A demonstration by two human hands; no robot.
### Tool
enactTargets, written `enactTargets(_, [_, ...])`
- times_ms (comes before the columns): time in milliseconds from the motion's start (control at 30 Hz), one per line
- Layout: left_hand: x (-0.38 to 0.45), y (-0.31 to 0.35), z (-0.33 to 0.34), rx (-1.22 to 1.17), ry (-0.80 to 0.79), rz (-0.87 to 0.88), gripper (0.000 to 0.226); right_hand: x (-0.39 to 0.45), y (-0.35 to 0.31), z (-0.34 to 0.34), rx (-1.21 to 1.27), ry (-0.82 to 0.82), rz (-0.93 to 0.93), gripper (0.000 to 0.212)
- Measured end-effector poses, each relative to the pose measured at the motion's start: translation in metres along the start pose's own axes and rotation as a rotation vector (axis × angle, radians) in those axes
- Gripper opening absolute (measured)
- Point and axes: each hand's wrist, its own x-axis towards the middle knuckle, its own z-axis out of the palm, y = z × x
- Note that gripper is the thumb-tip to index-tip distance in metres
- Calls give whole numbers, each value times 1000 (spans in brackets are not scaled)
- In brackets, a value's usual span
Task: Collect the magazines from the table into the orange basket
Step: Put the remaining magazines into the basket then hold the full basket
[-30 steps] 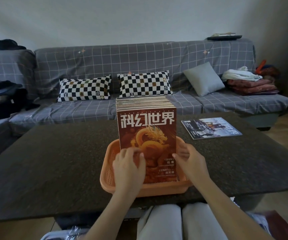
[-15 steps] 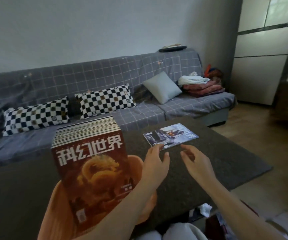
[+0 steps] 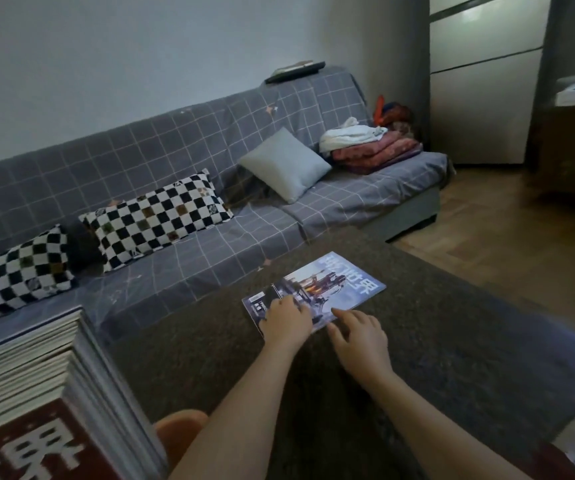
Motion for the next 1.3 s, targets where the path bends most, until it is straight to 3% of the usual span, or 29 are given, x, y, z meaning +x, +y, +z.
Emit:
enactTargets(167, [57, -20, 24, 120, -107, -42, 58, 15, 7, 30, -249, 41, -26, 51])
enactTargets(367, [96, -34, 31, 207, -15, -16, 63, 15, 10, 37, -314, 44, 1, 55])
enactTargets(533, [90, -27, 28, 252, 15, -26, 70, 15, 6, 35, -308, 63, 59, 59])
enactTargets(667, [57, -10, 12, 245, -52, -97, 89, 8, -2, 23, -306, 32, 197, 73])
enactTargets(733, [34, -7, 4, 176, -95, -141, 92, 0, -1, 10, -308, -3, 252, 78])
enactTargets(967, [-58, 4, -8, -388, -117, -215, 58, -45, 24, -41, -273, -26, 269, 71])
enactTargets(1100, [-125, 13, -19, -623, -47, -143, 38, -85, 26, -71, -125, 10, 339, 44])
enactTargets(1233, [-176, 16, -45, -756, 42, 19, 29, -116, 18, -100, 425, 61, 429, 60])
enactTargets(1300, [-198, 12, -62, -850, 63, 51, 31, -130, 14, -112, 620, 58, 446, 57])
